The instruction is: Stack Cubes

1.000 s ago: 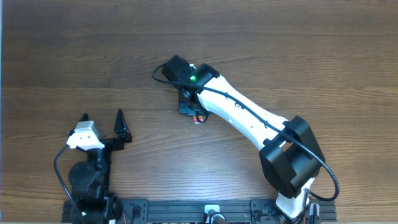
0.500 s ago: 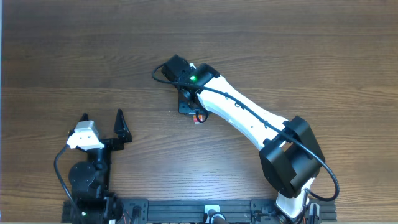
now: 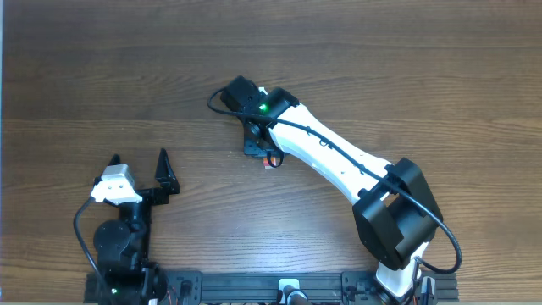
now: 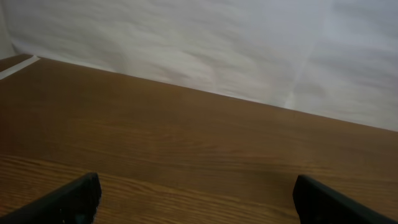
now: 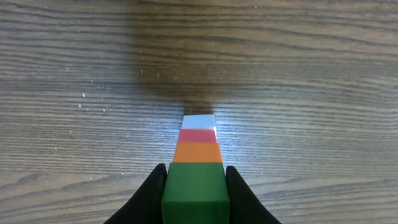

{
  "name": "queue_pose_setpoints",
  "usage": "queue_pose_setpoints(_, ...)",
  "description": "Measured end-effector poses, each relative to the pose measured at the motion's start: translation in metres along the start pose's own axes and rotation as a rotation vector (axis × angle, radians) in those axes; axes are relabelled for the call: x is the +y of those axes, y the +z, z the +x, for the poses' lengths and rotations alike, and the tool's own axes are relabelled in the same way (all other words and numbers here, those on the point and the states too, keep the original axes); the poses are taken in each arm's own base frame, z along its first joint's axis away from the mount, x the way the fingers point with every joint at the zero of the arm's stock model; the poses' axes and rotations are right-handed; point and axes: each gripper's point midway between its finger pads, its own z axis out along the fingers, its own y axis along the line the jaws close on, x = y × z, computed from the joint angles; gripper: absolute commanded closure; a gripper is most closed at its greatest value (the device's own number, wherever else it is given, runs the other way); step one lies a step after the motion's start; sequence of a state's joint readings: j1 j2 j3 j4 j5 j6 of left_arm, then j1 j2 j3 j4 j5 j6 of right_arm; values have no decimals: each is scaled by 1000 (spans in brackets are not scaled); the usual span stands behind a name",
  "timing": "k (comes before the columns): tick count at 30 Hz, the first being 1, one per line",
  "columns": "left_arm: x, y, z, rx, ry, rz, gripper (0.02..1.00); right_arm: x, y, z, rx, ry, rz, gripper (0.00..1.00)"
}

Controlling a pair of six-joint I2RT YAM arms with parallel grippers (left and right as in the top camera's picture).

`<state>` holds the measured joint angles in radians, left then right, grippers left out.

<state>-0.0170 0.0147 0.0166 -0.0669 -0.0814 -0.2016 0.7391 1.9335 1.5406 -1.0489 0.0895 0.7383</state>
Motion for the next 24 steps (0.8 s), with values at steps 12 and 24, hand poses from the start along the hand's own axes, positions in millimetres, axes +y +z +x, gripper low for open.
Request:
queue_pose_setpoints(12,0,0,0,0,0,0,18,1,1,-1,-3,6,-2,737)
queue_pose_setpoints(24,0,0,0,0,0,0,18,-2,4,3,8,13,7,560)
